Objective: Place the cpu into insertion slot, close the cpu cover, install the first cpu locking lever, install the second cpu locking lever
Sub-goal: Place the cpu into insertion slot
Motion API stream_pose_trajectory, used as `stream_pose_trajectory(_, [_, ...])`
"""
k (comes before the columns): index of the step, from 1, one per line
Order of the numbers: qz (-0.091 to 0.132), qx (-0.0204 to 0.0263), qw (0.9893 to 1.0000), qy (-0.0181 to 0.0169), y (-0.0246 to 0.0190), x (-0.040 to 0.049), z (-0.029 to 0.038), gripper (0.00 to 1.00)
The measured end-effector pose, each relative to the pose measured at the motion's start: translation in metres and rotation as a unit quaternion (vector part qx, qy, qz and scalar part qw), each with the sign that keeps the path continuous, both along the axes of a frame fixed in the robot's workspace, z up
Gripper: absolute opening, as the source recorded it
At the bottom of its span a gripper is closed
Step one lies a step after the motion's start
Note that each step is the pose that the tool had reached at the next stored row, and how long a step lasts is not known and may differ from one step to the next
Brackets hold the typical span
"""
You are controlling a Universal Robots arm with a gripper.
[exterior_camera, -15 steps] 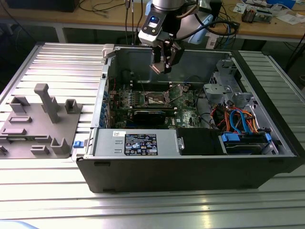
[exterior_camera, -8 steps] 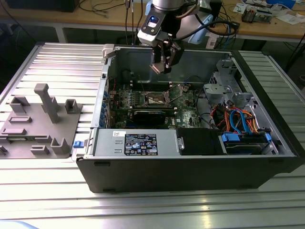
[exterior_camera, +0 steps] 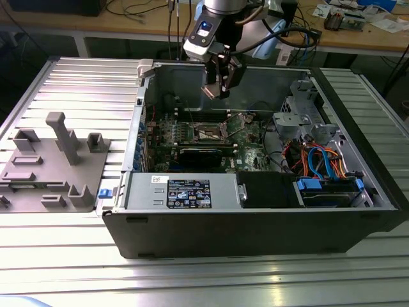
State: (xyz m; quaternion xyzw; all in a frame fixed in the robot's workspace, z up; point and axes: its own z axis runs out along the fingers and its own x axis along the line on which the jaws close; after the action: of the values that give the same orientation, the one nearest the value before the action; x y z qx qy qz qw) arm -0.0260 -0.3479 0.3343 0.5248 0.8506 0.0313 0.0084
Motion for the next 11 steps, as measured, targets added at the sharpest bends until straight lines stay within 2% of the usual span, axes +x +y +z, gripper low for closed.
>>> stream_pose_trajectory(11, [-0.014,0.0000,0.9999,0.0000,0.0000,0.0000,0.0000,0.55])
